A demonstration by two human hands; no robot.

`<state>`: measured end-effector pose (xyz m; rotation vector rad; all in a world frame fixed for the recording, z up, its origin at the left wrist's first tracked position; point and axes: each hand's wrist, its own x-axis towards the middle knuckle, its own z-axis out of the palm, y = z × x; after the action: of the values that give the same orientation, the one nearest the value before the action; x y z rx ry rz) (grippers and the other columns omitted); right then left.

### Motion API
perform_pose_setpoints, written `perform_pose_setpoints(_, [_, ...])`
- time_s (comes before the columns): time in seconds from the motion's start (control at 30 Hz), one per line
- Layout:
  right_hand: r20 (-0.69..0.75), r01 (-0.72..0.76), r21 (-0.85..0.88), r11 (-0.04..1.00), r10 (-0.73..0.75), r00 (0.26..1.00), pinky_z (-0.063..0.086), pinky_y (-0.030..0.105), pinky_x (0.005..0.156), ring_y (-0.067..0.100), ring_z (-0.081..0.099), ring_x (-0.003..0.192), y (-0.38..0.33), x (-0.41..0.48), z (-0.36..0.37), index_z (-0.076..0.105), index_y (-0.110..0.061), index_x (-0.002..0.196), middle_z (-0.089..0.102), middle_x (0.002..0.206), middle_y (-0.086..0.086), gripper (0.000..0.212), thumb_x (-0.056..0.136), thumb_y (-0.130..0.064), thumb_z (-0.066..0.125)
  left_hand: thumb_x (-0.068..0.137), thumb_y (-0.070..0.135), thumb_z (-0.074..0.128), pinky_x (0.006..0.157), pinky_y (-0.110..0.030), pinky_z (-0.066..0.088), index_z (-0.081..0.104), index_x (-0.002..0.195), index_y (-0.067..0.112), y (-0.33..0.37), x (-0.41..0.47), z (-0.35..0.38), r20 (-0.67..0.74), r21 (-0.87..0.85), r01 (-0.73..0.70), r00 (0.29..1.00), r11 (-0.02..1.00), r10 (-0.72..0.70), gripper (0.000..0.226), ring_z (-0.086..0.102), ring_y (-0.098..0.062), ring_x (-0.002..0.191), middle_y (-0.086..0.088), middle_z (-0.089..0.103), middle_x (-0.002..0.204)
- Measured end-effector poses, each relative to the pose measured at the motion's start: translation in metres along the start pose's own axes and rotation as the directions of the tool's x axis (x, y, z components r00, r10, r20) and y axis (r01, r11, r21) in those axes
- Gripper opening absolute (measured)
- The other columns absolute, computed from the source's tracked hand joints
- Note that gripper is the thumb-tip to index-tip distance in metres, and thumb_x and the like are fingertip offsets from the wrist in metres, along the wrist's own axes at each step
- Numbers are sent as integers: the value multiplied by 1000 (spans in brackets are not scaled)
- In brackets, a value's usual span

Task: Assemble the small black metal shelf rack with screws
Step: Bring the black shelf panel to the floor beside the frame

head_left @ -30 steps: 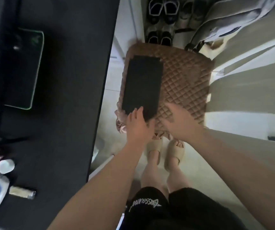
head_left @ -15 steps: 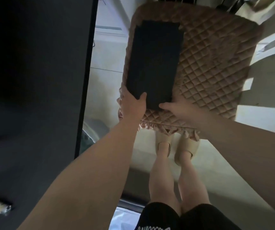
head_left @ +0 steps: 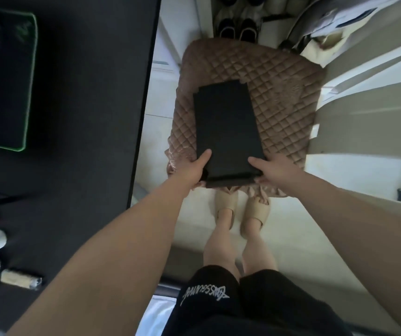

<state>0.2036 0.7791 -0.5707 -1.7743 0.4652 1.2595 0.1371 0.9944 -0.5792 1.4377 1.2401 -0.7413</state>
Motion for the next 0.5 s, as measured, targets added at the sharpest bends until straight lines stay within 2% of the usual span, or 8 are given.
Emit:
perform_pose_setpoints(0.07, [62, -69, 141, 988, 60, 996, 62, 28, 70, 19, 75, 84, 5, -22, -4, 64, -5, 119, 73, 109, 11, 37, 96, -34, 68, 86, 55, 71, 81, -37, 61, 55, 132, 15, 1, -20, -3, 137, -181, 88, 989, 980, -63, 62, 67, -24, 107, -5, 68, 122])
perform_pose_setpoints(0.1, [77, -92, 211, 973, 78, 994, 62, 30, 75, 23, 75, 91, 7, -35, -6, 66, -7, 113, 73, 111, 12, 31, 95, -32, 70, 87, 50, 72, 87, -41, 60, 56, 130, 14, 2, -31, -5, 197, -224, 116, 978, 968, -72, 58, 68, -25, 108, -6, 69, 121])
perform_pose_setpoints(0.17, [72, -105, 328, 939, 86, 994, 59, 42, 94, 31, 72, 104, 9, -62, -9, 68, -8, 108, 74, 112, 14, 26, 93, -28, 73, 89, 45, 72, 92, -43, 58, 58, 128, 14, 2, -53, -9, 265, -219, 146, 961, 965, -85, 51, 68, -26, 109, -7, 70, 120])
perform_pose_setpoints(0.23, [35, -69, 380, 922, 60, 998, 57, 45, 98, 32, 73, 104, 9, -91, -9, 69, -9, 106, 75, 105, 12, 21, 94, -26, 72, 89, 42, 72, 93, -42, 58, 57, 128, 15, 2, -76, -11, 293, -215, 147, 953, 966, -79, 50, 68, -26, 109, -7, 70, 121])
perform_pose_setpoints(0.33, [-36, 24, 372, 928, -12, 999, 61, 38, 89, 24, 75, 94, 7, -135, -11, 68, -11, 109, 77, 102, 6, 18, 96, -24, 68, 90, 38, 73, 90, -40, 59, 56, 129, 13, 2, -108, -13, 306, -235, 68, 952, 970, 8, 49, 68, -25, 110, -7, 70, 121])
perform_pose_setpoints(0.43, [-115, 130, 347, 929, -95, 989, 60, 34, 88, 25, 73, 102, 0, -175, -17, 68, -14, 109, 76, 110, 4, 15, 97, -23, 67, 91, 34, 71, 89, -42, 59, 53, 131, 7, 12, -136, -15, 309, -269, -49, 942, 962, 135, 52, 68, -25, 110, -8, 70, 122])
perform_pose_setpoints(0.5, [-171, 217, 340, 915, -167, 971, 60, 34, 89, 23, 73, 103, -8, -198, -24, 68, -15, 111, 76, 110, 3, 16, 97, -21, 67, 91, 33, 72, 74, -39, 62, 50, 131, 4, 25, -155, -17, 300, -283, -141, 926, 949, 227, 54, 71, -28, 106, -11, 69, 122])
